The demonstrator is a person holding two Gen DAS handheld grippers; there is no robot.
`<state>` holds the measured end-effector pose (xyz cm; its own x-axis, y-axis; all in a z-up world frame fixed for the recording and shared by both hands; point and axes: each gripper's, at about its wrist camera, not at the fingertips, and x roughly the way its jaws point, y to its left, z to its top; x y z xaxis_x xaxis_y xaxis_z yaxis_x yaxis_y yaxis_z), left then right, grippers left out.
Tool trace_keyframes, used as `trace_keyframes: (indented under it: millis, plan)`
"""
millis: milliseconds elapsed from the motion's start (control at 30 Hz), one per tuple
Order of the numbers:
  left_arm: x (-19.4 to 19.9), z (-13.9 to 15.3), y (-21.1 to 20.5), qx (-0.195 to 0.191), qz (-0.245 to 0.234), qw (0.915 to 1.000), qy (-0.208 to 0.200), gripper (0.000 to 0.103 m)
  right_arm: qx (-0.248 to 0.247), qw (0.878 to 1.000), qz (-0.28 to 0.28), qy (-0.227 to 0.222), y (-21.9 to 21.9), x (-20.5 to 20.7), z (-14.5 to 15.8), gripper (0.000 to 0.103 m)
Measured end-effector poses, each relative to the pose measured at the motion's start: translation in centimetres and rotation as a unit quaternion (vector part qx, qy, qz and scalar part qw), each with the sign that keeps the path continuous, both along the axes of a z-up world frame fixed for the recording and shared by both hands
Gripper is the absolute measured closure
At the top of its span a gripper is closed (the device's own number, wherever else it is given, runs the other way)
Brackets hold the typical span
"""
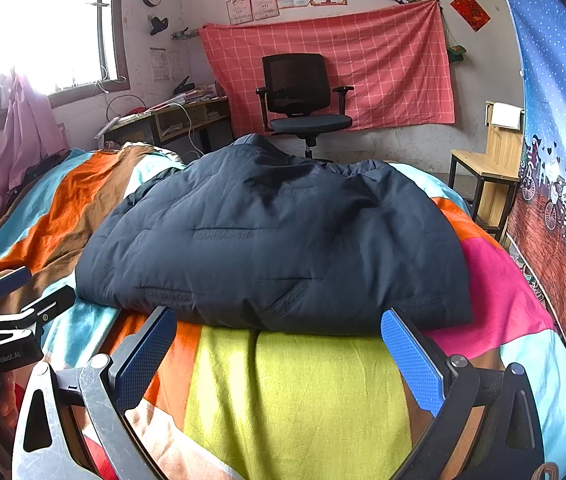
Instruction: Fold large clothes
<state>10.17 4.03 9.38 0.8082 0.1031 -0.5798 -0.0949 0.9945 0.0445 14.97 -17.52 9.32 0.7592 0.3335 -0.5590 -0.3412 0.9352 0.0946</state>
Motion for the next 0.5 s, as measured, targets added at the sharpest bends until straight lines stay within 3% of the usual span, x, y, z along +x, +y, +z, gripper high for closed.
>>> trace_keyframes:
  millis: [500]
  plan:
    - [-0.01, -0.42, 0.00, 0.006, 0.004, 0.9999, 0.008, 0.002, 0.000, 1.000, 0.002, 0.003, 0.10, -0.12, -0.29, 0.000]
